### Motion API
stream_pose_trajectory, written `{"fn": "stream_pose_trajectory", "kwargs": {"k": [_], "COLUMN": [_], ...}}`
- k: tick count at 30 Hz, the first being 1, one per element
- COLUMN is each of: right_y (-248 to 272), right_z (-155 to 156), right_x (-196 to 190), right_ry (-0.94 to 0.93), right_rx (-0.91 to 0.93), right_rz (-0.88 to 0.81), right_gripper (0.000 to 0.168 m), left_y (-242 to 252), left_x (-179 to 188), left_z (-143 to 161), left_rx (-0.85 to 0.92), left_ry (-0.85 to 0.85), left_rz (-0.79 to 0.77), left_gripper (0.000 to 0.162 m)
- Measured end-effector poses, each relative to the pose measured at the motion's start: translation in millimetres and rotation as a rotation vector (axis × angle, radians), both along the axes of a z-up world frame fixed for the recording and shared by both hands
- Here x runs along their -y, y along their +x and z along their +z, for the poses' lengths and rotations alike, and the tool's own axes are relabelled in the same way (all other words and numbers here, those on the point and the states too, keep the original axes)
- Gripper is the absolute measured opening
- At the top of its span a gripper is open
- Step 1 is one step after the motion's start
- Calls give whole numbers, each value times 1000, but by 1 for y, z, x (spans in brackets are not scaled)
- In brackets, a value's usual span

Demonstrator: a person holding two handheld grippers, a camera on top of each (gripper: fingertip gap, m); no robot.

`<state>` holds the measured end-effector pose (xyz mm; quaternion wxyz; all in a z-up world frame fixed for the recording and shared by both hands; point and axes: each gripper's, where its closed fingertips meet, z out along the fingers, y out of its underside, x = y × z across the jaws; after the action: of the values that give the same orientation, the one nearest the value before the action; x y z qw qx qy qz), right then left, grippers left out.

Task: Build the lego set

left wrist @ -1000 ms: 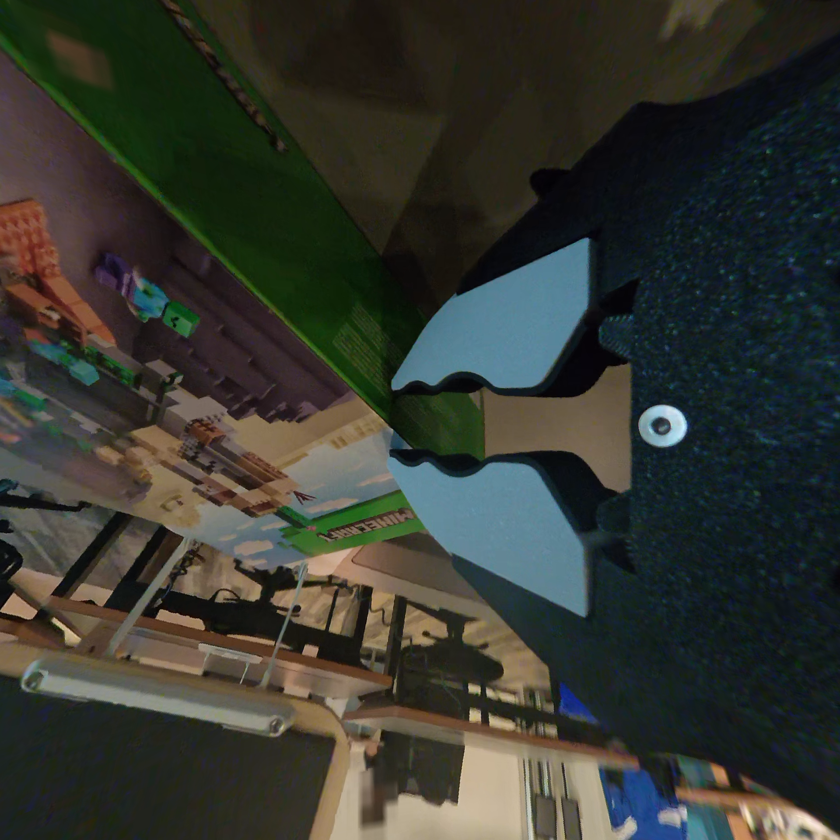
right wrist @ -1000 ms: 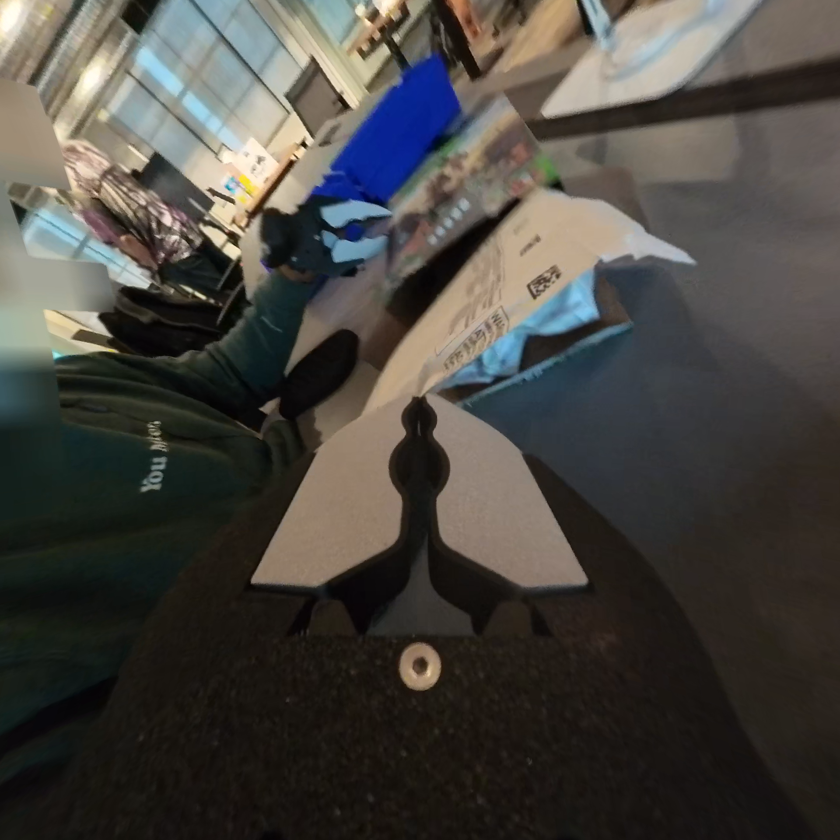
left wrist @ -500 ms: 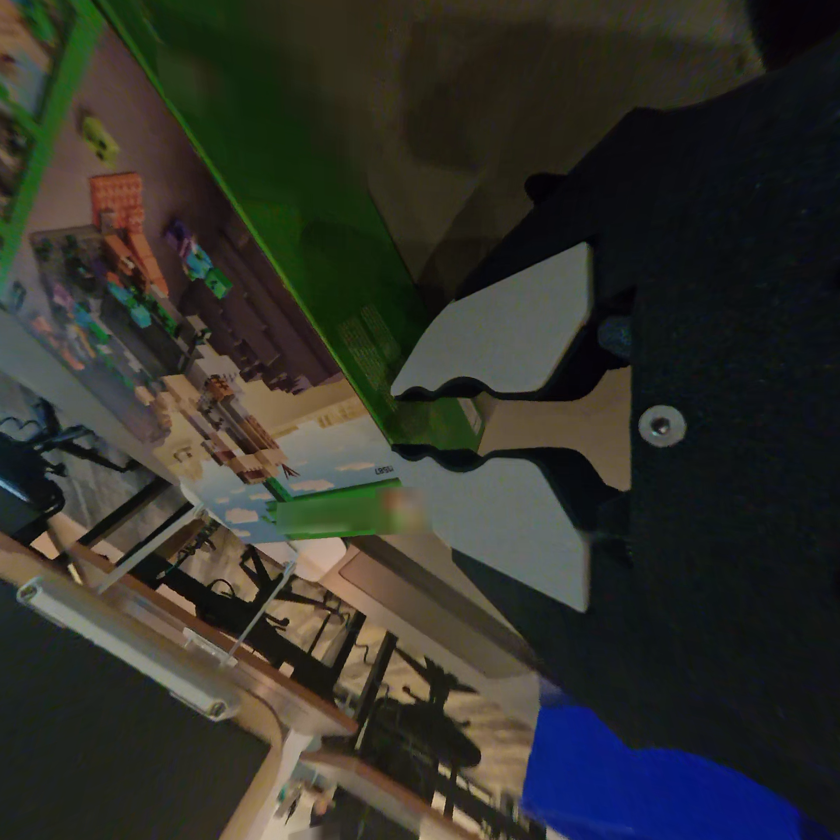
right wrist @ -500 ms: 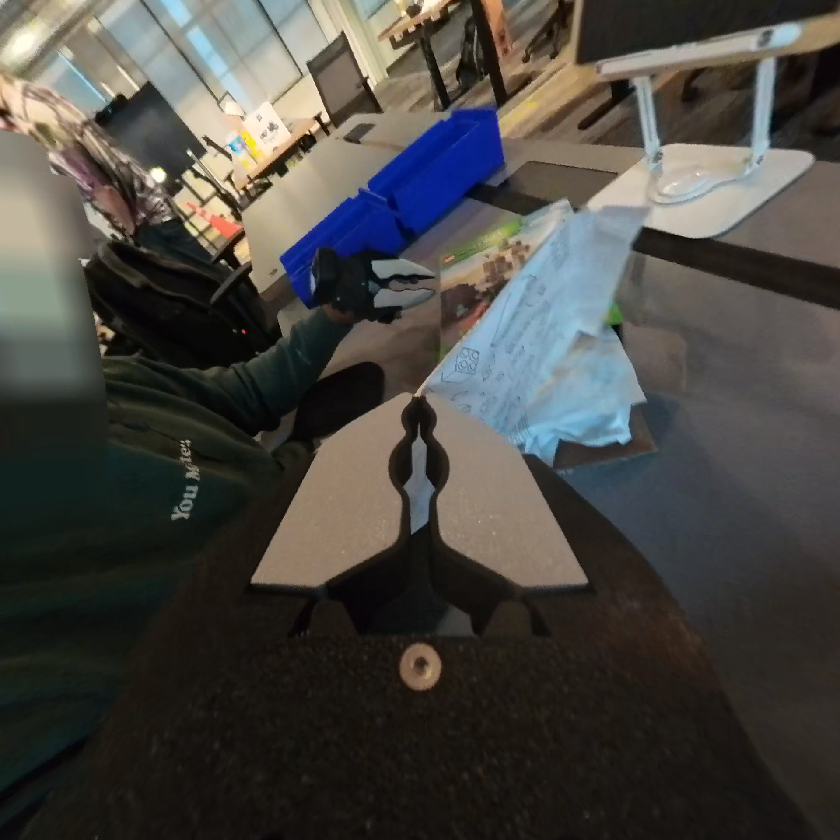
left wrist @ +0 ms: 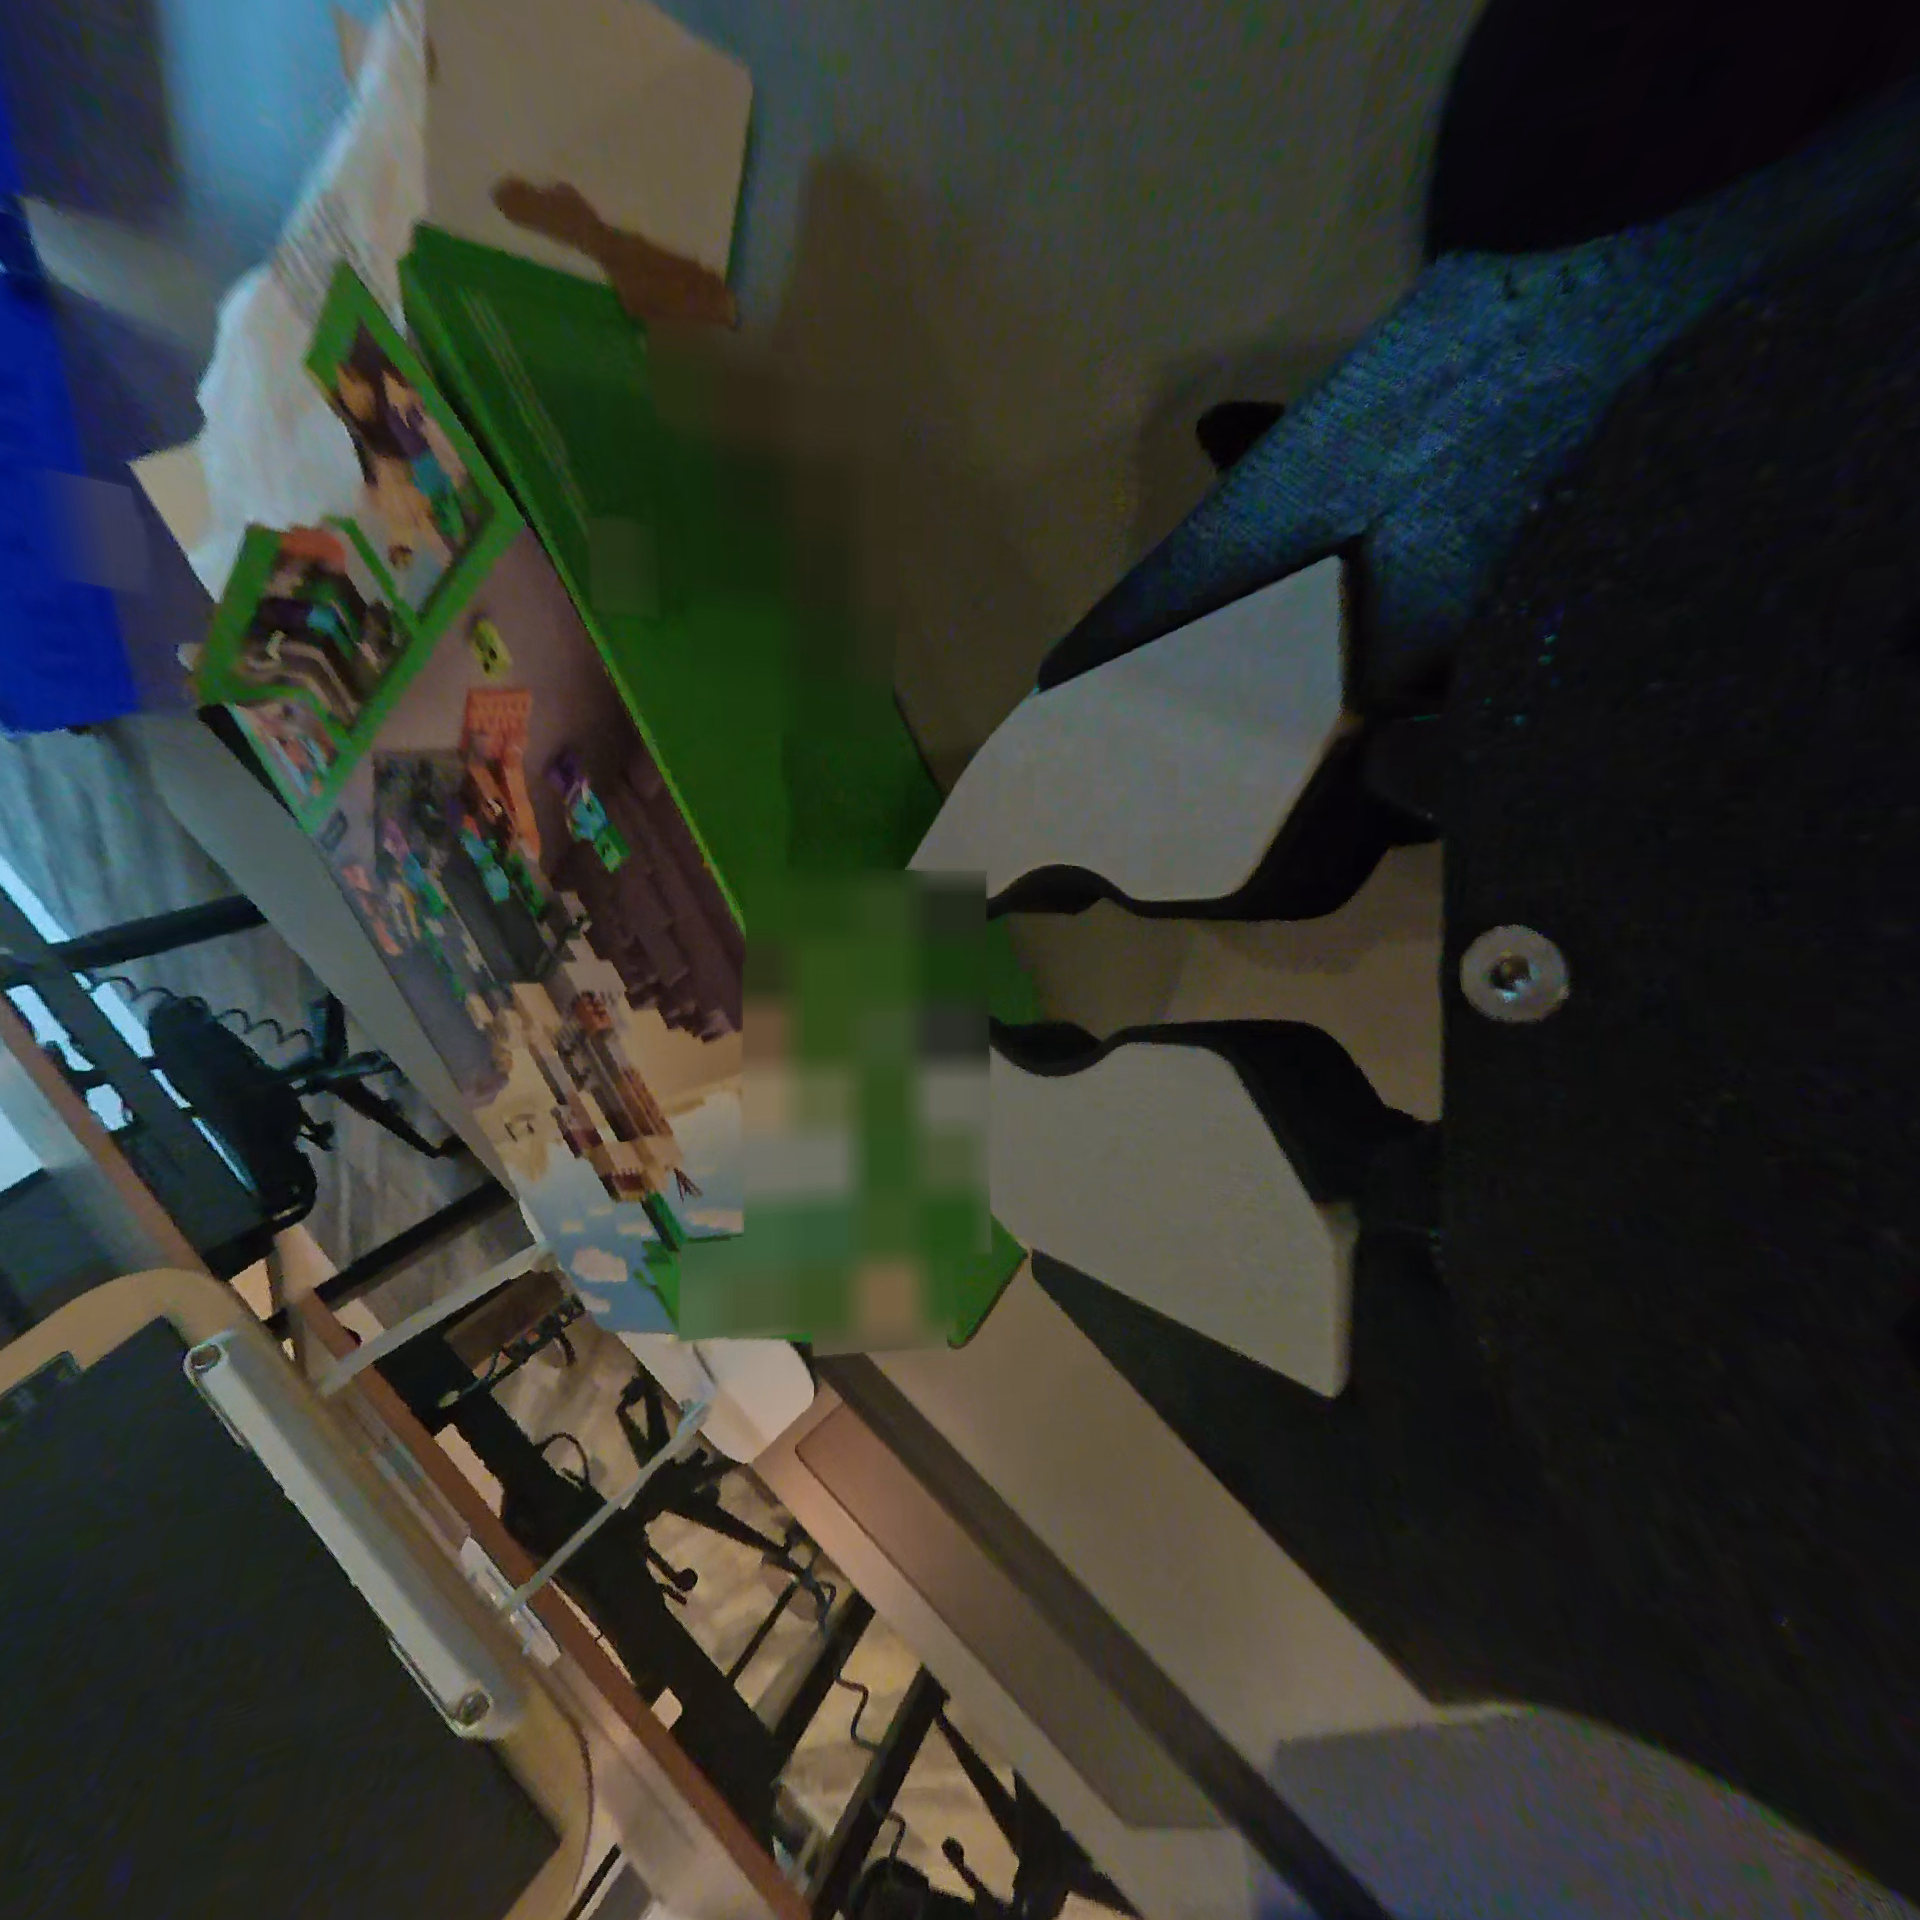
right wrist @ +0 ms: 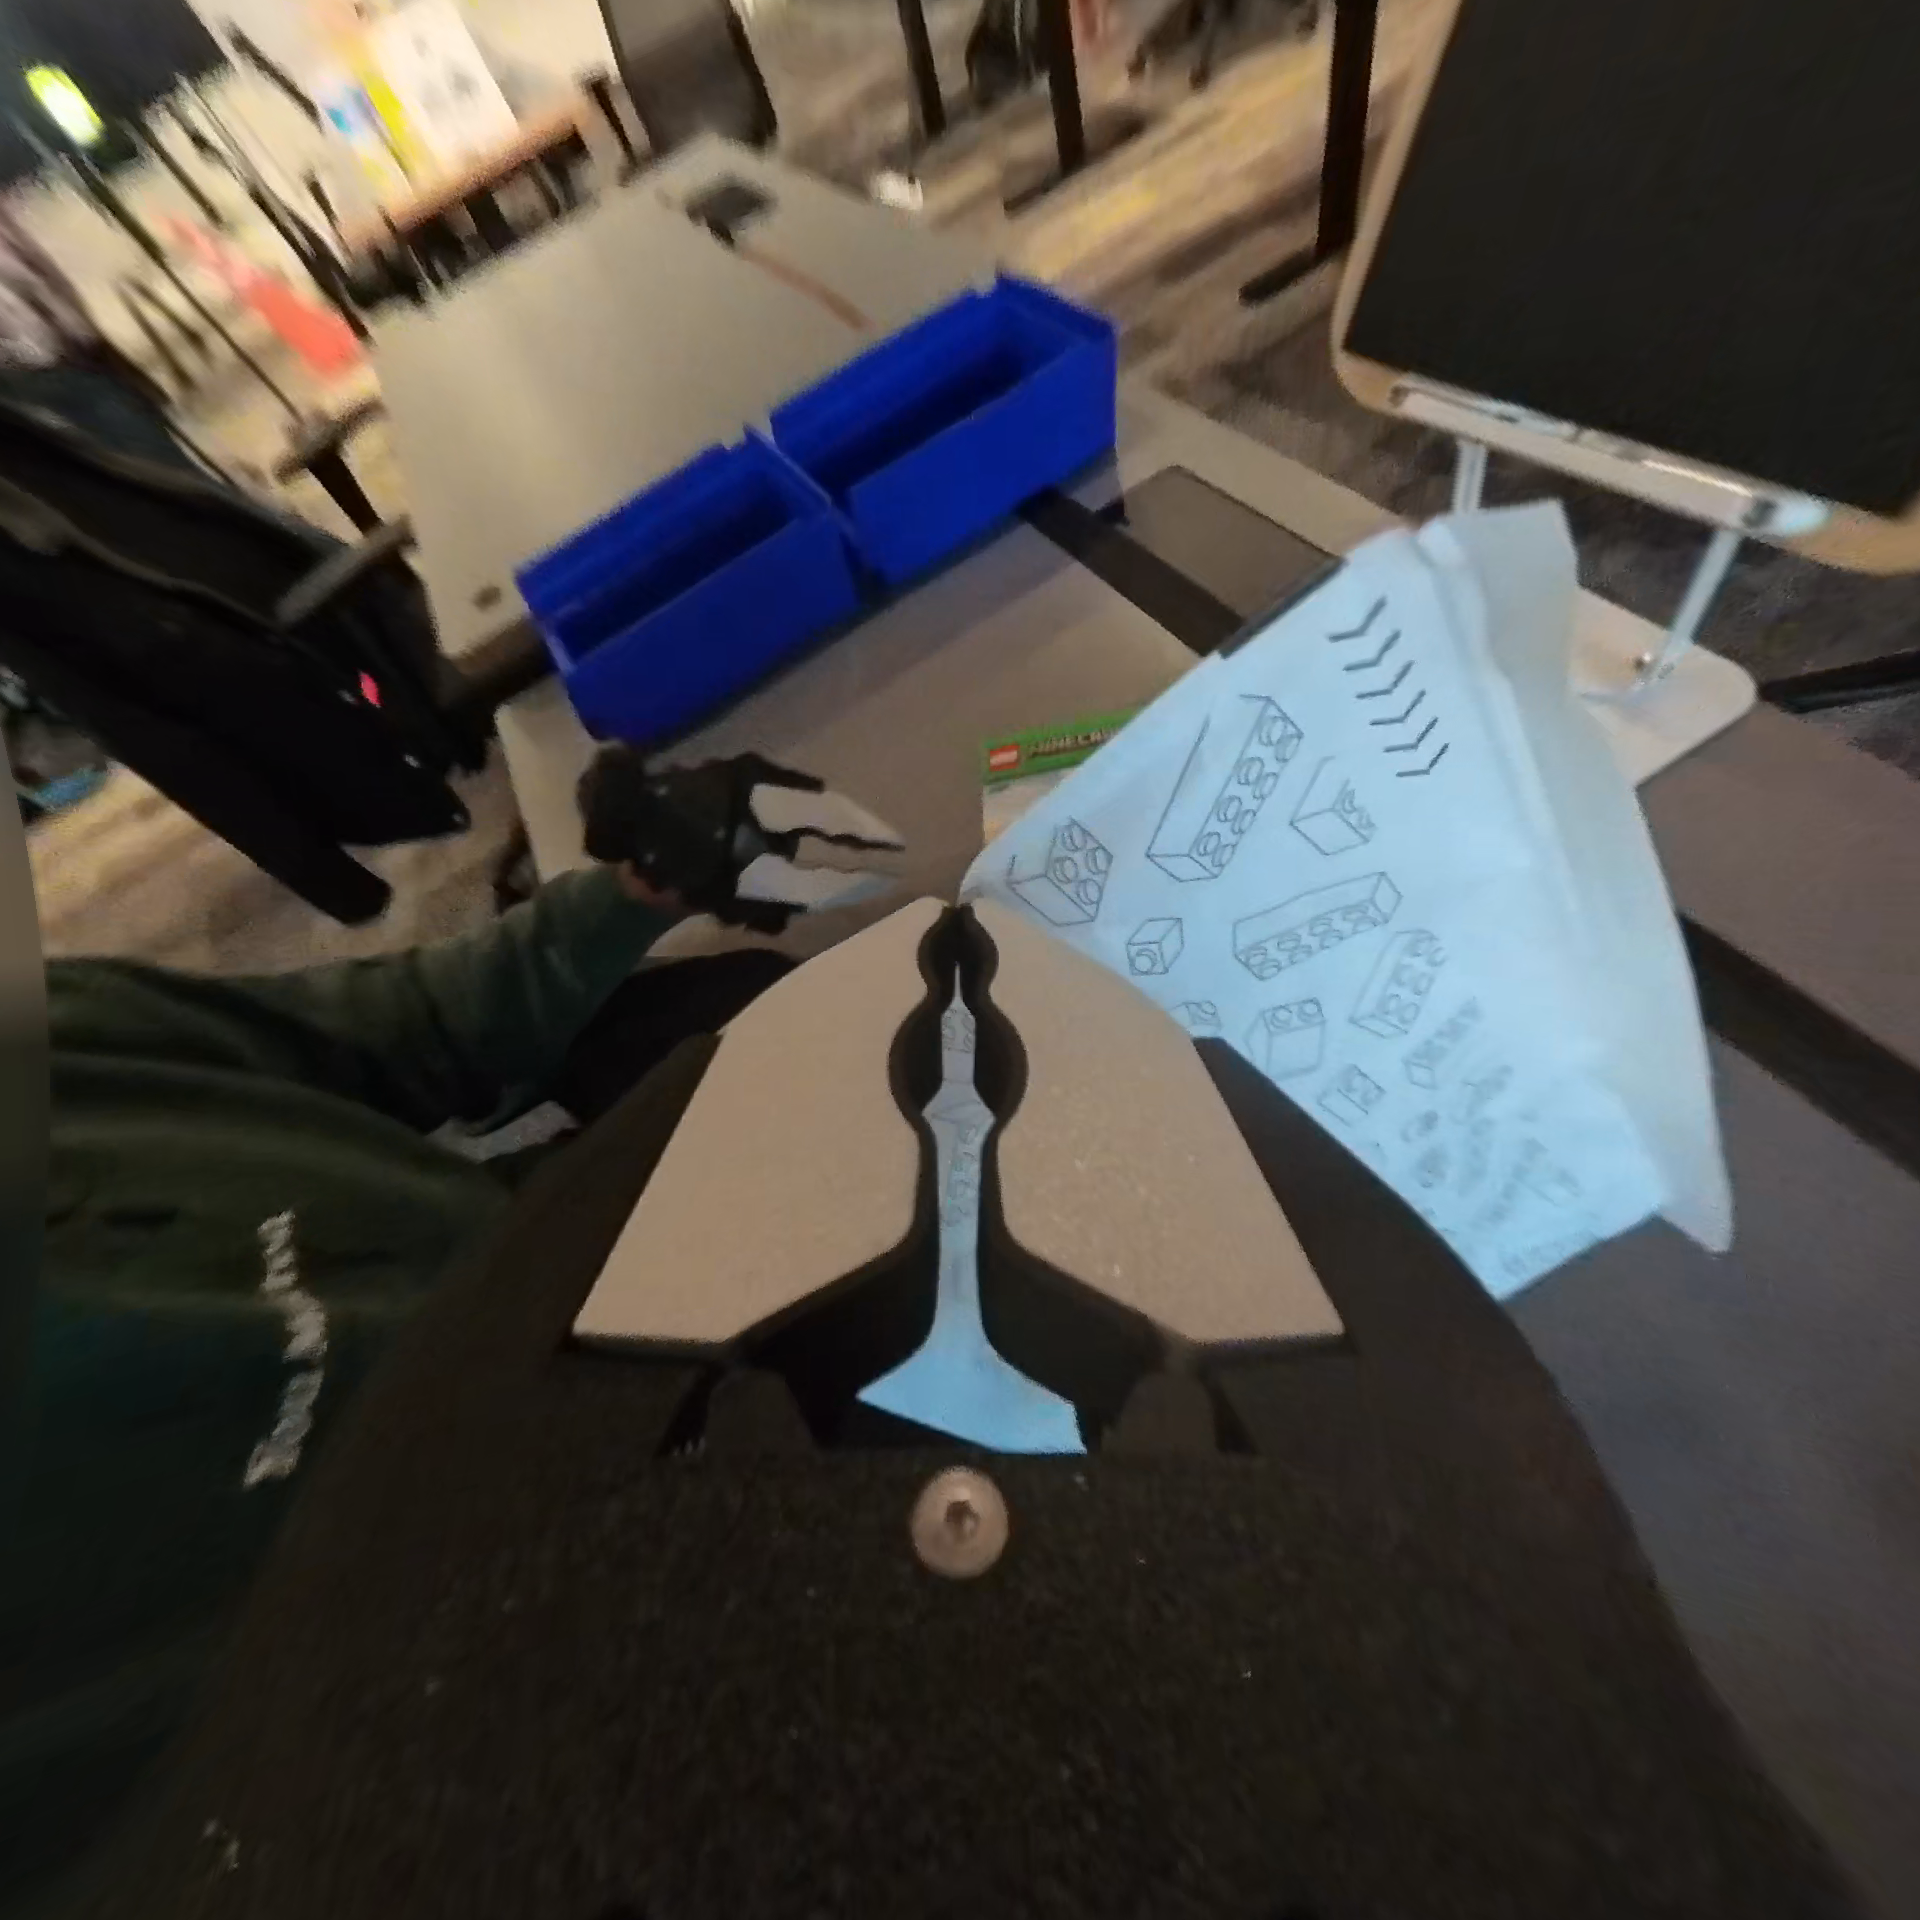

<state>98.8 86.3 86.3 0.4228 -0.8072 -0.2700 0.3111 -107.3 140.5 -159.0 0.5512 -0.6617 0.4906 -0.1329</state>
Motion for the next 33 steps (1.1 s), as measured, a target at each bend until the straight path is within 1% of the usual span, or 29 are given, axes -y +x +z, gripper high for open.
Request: {"fn": "stream_pose_trajectory", "kwargs": {"k": [2,3,7,9,13,14,16,18,20,23,25,29,33], "right_y": [-32,-49,-127,-159,-210,-217,-229,-236,-237,-223,-205,-159,-97], "right_z": [-8,-17,-76,-110,-173,-184,-194,-186,-167,-136,-121,-100,-94], "right_x": [-27,-43,-97,-116,-131,-132,-132,-131,-128,-119,-110,-90,-73], "right_ry": [-42,-71,-200,-225,-302,-305,-282,-229,-147,-27,41,96,135], "right_rx": [33,53,111,191,254,264,265,225,166,105,101,63,50], "right_rz": [9,12,58,79,140,160,203,242,265,271,252,192,73], "right_gripper": [0,0,0,0,0,0,10,19,29,30,32,37,42], "left_y": [-3,-5,-18,-27,-41,-43,-48,-51,-53,-52,-49,-46,-49], "left_x": [4,6,12,14,18,18,17,14,11,7,5,3,3], "left_z": [1,1,3,4,4,3,1,-1,-3,-3,-1,4,10], "left_rx": [23,34,72,88,105,104,102,102,104,111,116,121,159], "left_ry": [-5,-7,-20,-23,-30,-31,-40,-49,-58,-64,-63,-61,-71], "left_rz": [2,4,17,29,42,46,50,58,64,70,67,61,60], "left_gripper": [16,16,15,14,13,13,14,14,14,15,15,15,15]}}
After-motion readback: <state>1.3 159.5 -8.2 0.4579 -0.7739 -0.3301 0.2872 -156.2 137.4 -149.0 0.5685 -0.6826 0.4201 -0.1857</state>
